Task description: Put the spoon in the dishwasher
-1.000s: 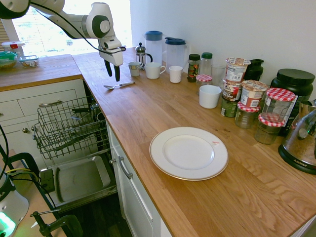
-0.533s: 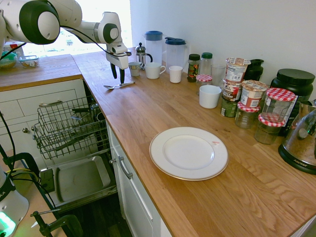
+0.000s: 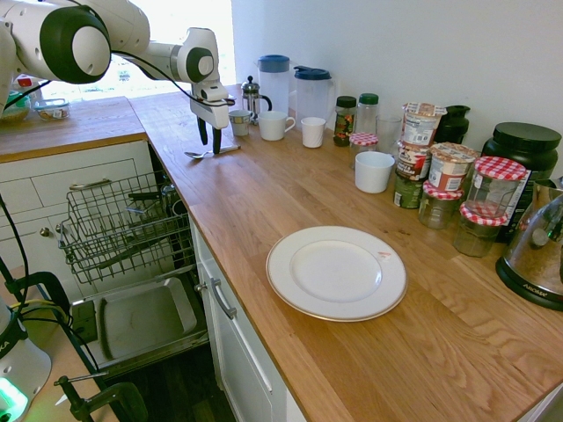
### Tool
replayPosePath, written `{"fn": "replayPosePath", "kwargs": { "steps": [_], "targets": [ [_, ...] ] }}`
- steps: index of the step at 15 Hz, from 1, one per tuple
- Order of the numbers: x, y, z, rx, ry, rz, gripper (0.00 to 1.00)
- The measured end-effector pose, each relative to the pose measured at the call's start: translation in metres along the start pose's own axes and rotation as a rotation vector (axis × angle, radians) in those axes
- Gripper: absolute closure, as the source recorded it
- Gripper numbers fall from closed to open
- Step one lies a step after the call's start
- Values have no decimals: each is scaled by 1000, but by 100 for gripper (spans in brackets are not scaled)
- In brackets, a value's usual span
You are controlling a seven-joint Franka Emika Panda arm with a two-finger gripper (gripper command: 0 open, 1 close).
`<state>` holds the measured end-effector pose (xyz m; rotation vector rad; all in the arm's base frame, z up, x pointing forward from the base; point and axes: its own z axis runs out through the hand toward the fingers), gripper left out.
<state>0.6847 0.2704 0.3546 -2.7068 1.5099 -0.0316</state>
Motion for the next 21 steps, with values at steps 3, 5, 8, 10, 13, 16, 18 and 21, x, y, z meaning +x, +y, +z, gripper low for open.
{"fn": "replayPosePath", "kwargs": {
  "steps": [3,5,8,10,13,16,18,21],
  "targets": [
    [0,1,3,-9,-6,0,0],
    [0,1,5,-12,-10,1,0],
    [3,2,6,-13,-8,8,0],
    [-1,1,6,-14,0,10,0],
    [-10,-2,6,-3,15,17,0],
    [-7,-3,11,9,24,25,0],
    [-5,-3,16,15,28,27,100],
    [-7,-4,16,22,29,29,100]
  ]
}}
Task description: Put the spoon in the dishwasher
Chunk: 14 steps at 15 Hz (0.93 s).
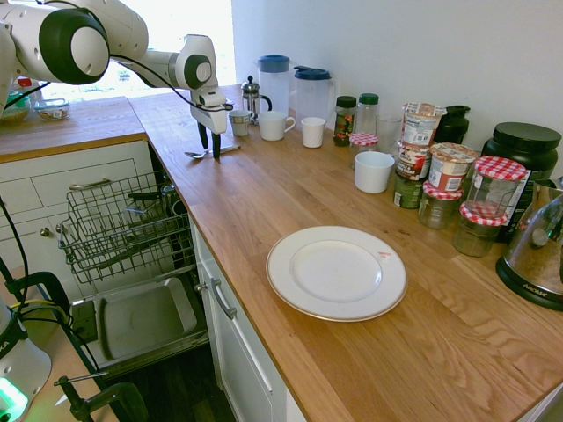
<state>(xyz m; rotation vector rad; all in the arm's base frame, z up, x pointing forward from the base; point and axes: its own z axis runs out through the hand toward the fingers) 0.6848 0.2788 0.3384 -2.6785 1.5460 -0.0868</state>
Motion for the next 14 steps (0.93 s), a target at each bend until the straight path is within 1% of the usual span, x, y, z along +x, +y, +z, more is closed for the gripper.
{"fn": "replayPosePath", "kwargs": {
  "steps": [14],
  "targets": [
    [0,2,2,-12,-4,6,100]
  ]
}}
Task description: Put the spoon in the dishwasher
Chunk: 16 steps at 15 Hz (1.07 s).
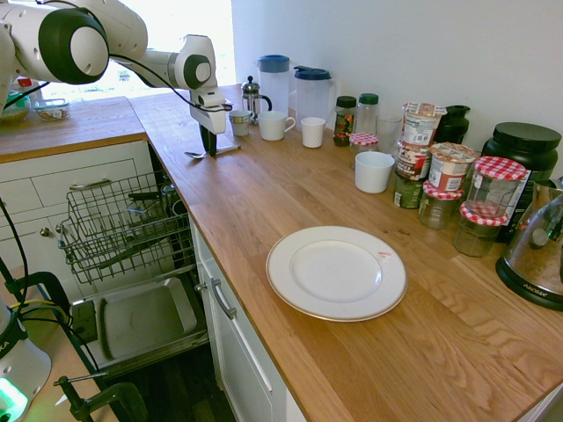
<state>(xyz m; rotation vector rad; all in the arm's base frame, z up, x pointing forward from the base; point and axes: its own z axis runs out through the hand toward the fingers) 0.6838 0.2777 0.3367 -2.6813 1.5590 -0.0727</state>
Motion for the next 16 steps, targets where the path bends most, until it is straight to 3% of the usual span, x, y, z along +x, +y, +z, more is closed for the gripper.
{"fn": "replayPosePath", "kwargs": {
  "steps": [9,16],
  "targets": [
    [-6,7,-1,30,4,-11,100],
    [-85,71,-32,41,37,-10,100]
  ]
}}
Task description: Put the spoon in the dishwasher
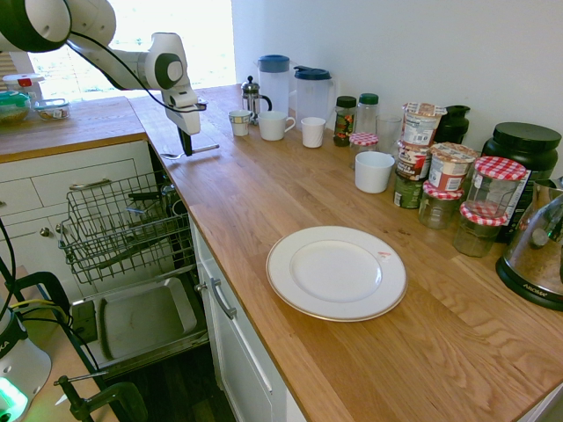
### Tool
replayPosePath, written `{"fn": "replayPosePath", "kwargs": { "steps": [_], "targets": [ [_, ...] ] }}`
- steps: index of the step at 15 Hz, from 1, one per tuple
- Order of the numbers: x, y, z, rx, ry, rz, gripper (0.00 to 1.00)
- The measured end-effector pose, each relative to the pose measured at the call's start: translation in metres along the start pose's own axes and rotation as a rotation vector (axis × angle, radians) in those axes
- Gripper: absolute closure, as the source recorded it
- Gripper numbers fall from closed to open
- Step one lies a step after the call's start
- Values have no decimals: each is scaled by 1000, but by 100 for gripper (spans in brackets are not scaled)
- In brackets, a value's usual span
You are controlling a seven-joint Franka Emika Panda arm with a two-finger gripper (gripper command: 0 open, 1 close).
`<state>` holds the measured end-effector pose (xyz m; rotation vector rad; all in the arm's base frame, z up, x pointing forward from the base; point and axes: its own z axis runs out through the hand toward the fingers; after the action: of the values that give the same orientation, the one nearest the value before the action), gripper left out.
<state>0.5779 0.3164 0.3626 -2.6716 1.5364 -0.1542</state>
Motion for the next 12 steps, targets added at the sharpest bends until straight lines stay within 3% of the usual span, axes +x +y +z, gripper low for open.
{"fn": "replayPosePath", "kwargs": {
  "steps": [4,12],
  "targets": [
    [-51,59,-12,-2,6,-4,100],
    [-148,169,46,24,2,-11,100]
  ]
}}
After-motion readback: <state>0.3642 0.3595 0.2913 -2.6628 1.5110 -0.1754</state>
